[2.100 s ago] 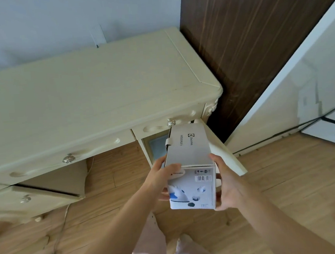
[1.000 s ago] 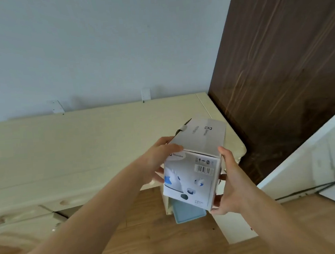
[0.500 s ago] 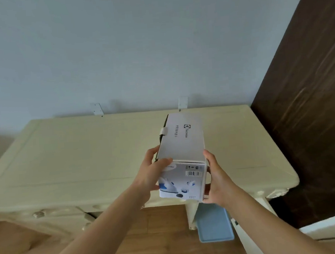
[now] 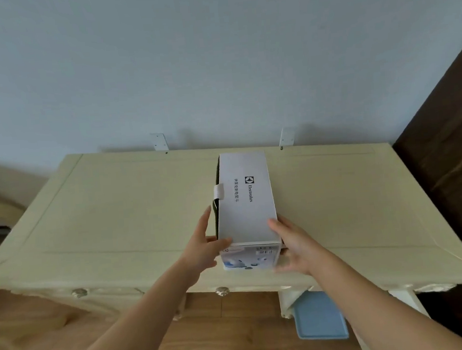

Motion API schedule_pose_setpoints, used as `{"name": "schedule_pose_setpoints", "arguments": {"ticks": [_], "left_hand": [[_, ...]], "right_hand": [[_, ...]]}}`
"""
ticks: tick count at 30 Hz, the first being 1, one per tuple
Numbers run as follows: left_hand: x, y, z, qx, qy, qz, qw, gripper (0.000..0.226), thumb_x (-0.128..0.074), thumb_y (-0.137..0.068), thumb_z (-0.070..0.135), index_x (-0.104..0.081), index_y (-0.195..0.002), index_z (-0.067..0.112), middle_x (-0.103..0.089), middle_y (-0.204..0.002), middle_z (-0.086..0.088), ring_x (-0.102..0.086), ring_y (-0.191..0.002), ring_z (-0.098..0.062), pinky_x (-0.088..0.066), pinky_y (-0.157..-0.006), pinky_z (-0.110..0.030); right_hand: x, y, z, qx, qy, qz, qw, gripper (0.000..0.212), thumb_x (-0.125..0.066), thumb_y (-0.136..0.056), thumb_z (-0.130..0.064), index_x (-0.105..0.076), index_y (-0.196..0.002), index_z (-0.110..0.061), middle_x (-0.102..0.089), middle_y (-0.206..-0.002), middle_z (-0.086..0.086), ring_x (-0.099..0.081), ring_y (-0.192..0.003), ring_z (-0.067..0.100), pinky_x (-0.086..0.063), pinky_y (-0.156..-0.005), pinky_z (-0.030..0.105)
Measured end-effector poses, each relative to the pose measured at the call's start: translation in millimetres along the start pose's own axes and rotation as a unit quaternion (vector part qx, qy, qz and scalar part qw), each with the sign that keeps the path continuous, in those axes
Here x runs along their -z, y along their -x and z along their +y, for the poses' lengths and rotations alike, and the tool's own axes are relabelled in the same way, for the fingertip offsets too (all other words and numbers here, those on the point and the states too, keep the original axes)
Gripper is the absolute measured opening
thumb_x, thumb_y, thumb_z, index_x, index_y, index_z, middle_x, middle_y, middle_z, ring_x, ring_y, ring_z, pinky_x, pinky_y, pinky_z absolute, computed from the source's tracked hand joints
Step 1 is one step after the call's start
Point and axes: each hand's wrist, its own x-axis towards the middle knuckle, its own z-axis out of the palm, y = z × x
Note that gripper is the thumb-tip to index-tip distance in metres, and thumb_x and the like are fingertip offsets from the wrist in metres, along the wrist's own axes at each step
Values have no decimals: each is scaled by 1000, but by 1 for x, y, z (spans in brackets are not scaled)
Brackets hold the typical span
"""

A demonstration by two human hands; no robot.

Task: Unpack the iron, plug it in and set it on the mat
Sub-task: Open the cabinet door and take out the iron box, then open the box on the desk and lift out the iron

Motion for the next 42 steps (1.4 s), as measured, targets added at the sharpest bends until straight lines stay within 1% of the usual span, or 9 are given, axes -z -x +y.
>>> {"name": "schedule_pose_setpoints", "arguments": {"ticks": [3,10,19,23,27,30,36,40,42], "left_hand": [[5,-12,4,-16,-71,-7,997,87,-63,-87,22,-3,-141,54,-66,-109,-14,-60,-100,-28,-46,-77,-32],[10,-38,11,-61,-283,54,956,85,-63,-77,56,-12,-144,46,-71,-104,3,-64,-94,-17,-52,-74,-29],[44,-76,44,-202,-573,105,787,74,-33,-70,78,-42,-134,42,-35,-137,-2,-29,-131,-22,-26,-111,-32],[52,-105,60,-267,-584,49,765,38,-49,-89,49,-51,-124,38,-3,-159,5,7,-147,-16,6,-119,-36],[48,-132,74,-276,-590,43,758,31,-54,-90,28,-48,-121,26,-19,-157,3,-10,-147,-19,-6,-120,-44],[55,-153,88,-320,-604,81,725,50,-69,-76,29,-49,-121,28,-50,-140,2,-44,-133,-22,-36,-108,-51],[81,-165,91,-286,-609,47,738,63,-58,-73,59,-33,-129,43,-22,-154,-2,-17,-145,-21,-5,-117,-45],[90,-173,107,-241,-616,-11,750,67,-40,-70,71,-30,-133,49,-9,-158,3,-1,-147,-15,1,-119,-45],[92,-180,121,-235,-643,-42,728,68,-47,-72,69,-31,-135,49,-5,-159,3,1,-147,-15,0,-118,-44]], "right_hand": [[0,-9,-16,42,15,20,999,33,-54,-92,-32,-54,-125,-34,-60,-119,1,-60,-98,27,-56,-52,36],[1,-37,-52,64,65,50,995,38,-60,-90,-20,-57,-127,-24,-63,-111,4,-61,-85,21,-58,-58,40],[9,-94,-107,78,109,107,985,15,-67,-84,-27,-63,-93,-15,-58,-80,-1,-52,-71,14,-50,-68,36],[8,-135,-135,78,128,150,977,21,-73,-78,-33,-62,-81,-15,-63,-93,9,-57,-84,27,-53,-66,38],[6,-173,-157,103,169,197,960,39,-74,-74,-38,-62,-97,-9,-65,-106,13,-61,-87,30,-53,-58,32],[3,-188,-173,150,253,238,925,48,-68,-80,-39,-58,-112,-5,-61,-116,14,-59,-101,32,-49,-77,35],[-8,-172,-163,250,374,181,875,51,-58,-88,-34,-47,-132,-11,-46,-140,12,-42,-129,25,-33,-103,30],[-12,-140,-152,277,549,21,789,118,-42,-49,-90,-12,-148,-32,11,-157,-4,14,-144,23,-8,-117,44],[-12,-137,-152,252,643,-15,723,126,-48,-45,-90,4,-147,-39,30,-153,-5,30,-140,25,-8,-116,53]]}}
